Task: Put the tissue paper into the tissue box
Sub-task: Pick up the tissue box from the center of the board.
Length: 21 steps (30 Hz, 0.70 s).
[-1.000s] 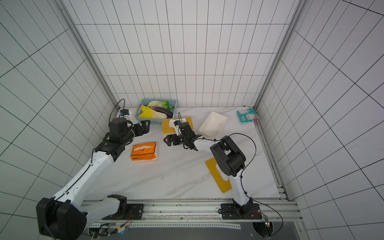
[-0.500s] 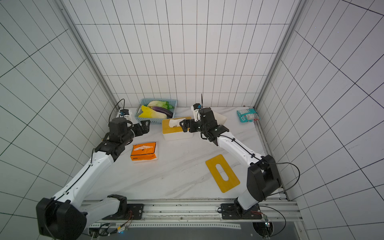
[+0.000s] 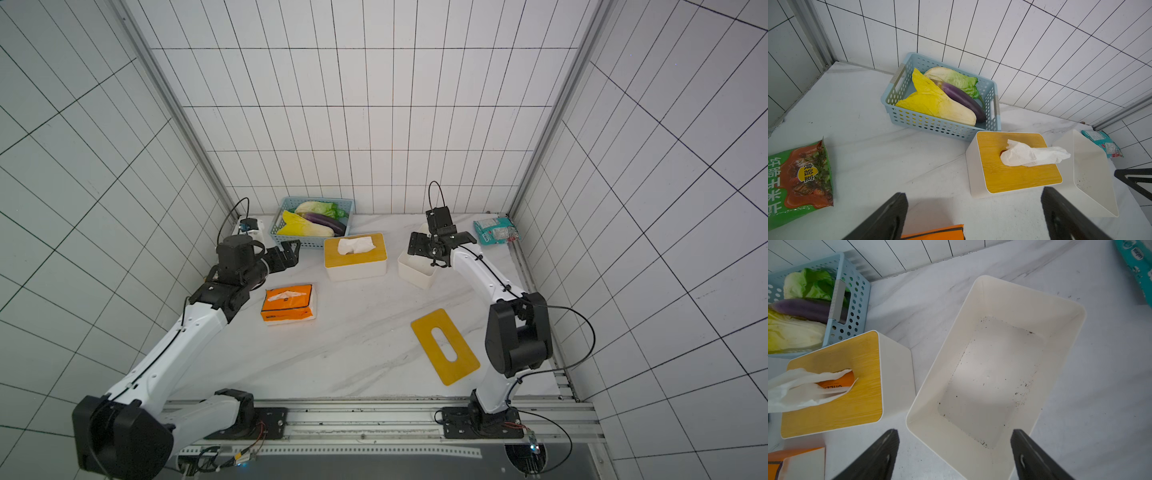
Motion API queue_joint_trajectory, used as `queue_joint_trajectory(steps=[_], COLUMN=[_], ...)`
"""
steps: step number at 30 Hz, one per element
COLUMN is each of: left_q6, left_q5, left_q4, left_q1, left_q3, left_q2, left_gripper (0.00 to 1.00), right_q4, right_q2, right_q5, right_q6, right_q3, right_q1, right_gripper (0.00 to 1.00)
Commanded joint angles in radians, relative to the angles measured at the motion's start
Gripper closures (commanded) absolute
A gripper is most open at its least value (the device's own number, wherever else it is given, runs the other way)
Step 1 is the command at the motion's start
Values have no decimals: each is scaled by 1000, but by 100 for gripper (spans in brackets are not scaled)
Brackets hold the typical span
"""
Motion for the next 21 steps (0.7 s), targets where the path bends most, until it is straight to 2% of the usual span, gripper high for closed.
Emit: queue_joint_trajectory(steps=[1, 9, 11, 15, 16, 21], left_q6=[-1, -2, -2, -4, -4, -5], left_q5=[6, 11, 10, 15, 15, 19], left_q4=[24, 24, 24, 24, 24, 24], left_q1=[4, 5, 7, 10, 9, 13], left_q3=[0, 1, 1, 3, 3, 4], left_q2=[5, 3, 3, 6, 6, 6], left_gripper=[1, 2, 2, 2, 2, 2], right_q4=[-43, -55, -60, -113, -130, -194], right_q2=[60, 204, 239, 319, 343, 442], right_q5=[68, 124, 136, 164, 169, 177], right_q6=[103, 219, 226, 232, 228, 214], right_q3=[74, 216, 258, 373, 407, 538], right_q1=[-1, 3, 5, 12, 14, 24], right_gripper=[14, 30, 36, 39, 44, 53])
